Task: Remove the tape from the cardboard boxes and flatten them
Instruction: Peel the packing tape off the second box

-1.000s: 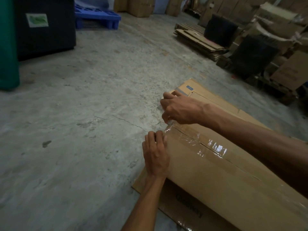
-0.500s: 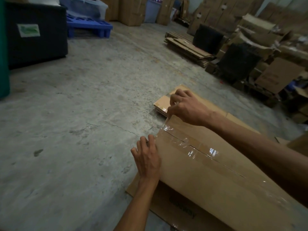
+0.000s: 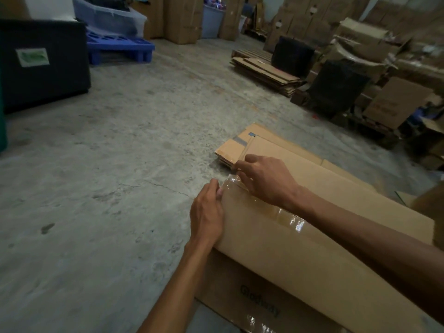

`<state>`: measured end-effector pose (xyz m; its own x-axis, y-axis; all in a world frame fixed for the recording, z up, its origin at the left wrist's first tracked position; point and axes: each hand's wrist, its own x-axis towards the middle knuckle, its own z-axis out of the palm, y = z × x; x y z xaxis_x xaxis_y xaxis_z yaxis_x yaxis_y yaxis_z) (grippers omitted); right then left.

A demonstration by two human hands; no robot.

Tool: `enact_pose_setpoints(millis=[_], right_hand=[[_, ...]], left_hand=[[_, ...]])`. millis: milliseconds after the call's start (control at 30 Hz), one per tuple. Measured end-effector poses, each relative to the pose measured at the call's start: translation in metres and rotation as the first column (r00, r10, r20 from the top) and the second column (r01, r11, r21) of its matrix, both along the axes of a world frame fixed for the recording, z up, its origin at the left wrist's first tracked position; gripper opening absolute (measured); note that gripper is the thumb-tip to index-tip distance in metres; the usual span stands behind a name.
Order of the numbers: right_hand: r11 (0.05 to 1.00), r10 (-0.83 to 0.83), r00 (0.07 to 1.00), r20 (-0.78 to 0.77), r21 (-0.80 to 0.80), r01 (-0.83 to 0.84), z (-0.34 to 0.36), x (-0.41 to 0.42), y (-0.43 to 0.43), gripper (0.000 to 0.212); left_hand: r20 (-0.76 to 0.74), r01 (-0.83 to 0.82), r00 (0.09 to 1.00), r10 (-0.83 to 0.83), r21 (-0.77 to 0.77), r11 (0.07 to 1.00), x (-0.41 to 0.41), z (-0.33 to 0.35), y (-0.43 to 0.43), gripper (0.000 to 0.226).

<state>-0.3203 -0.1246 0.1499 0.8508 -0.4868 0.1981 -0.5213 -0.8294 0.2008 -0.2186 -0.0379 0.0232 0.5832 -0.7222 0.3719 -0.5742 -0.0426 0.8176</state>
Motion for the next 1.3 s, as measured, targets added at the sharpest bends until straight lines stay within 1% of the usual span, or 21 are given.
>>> enact_pose_setpoints(millis=[100, 367, 467, 567, 700, 867, 1000, 1067, 1133, 1200, 1233, 1267, 1300], right_hand=[[0.999, 0.036, 0.999, -0.003, 0.007, -0.036, -0.006, -0.006, 0.006, 0.026], [0.999, 0.028, 1.0, 0.008, -0.018, -0.028, -0.005, -0.004, 0.011, 0.025], [0.996, 0.039, 0.997, -0.061, -0.074, -0.043, -0.001, -0.002, 0.013, 0.021], [0.995, 0.043, 0.994, -0.104, -0.083, -0.052, -0.002, -0.007, 0.018, 0.019], [0.998, 0.052, 0.996, -0.071, -0.022, -0.054, -0.012, -0.004, 0.024, 0.021], [0.994, 0.095, 0.989, -0.112, 0.062, -0.088, -0.03, -0.003, 0.03, 0.027], [0.991, 0.131, 0.978, -0.164, 0.045, -0.125, -0.041, -0.021, 0.031, 0.021], [0.99, 0.142, 0.975, -0.17, 0.047, -0.136, -0.044, -0.034, 0.03, 0.025], [0.988, 0.153, 0.978, -0.143, 0.05, -0.147, -0.048, -0.047, 0.026, 0.028], [0.992, 0.114, 0.985, -0.128, 0.058, -0.108, -0.055, -0.058, 0.023, 0.028], [0.994, 0.095, 0.986, -0.134, 0.063, -0.087, -0.059, -0.061, 0.022, 0.029], [0.995, 0.085, 0.985, -0.148, 0.066, -0.076, -0.064, -0.062, 0.023, 0.03], [0.996, 0.076, 0.984, -0.161, 0.058, -0.067, -0.068, -0.063, 0.023, 0.032]], left_hand=[[-0.016, -0.004, 1.0, 0.004, -0.032, 0.999, -0.003, 0.011, -0.001, 0.023], [0.014, -0.019, 1.0, 0.02, -0.041, 0.999, -0.004, 0.027, 0.003, 0.025], [0.05, -0.025, 0.998, 0.026, -0.027, 0.999, 0.001, 0.037, 0.006, 0.023], [0.098, -0.061, 0.993, 0.06, 0.012, 0.998, 0.019, 0.05, 0.01, 0.021], [0.16, -0.08, 0.985, 0.06, 0.119, 0.99, 0.049, 0.049, 0.016, 0.019], [0.14, -0.074, 0.989, 0.045, 0.207, 0.975, 0.082, 0.023, 0.032, 0.019], [0.123, -0.113, 0.989, 0.085, 0.246, 0.963, 0.107, 0.009, 0.038, 0.019], [0.123, -0.138, 0.986, 0.11, 0.243, 0.96, 0.117, 0.006, 0.04, 0.019], [0.128, -0.172, 0.981, 0.143, 0.251, 0.953, 0.12, 0.005, 0.04, 0.019], [0.161, -0.219, 0.971, 0.179, 0.278, 0.935, 0.114, 0.005, 0.038, 0.015], [0.202, -0.258, 0.958, 0.202, 0.308, 0.916, 0.11, 0.005, 0.037, 0.007], [0.266, -0.301, 0.939, 0.216, 0.338, 0.892, 0.104, 0.005, 0.036, 0.007], [0.342, -0.339, 0.915, 0.216, 0.358, 0.87, 0.096, 0.006, 0.032, 0.021]])
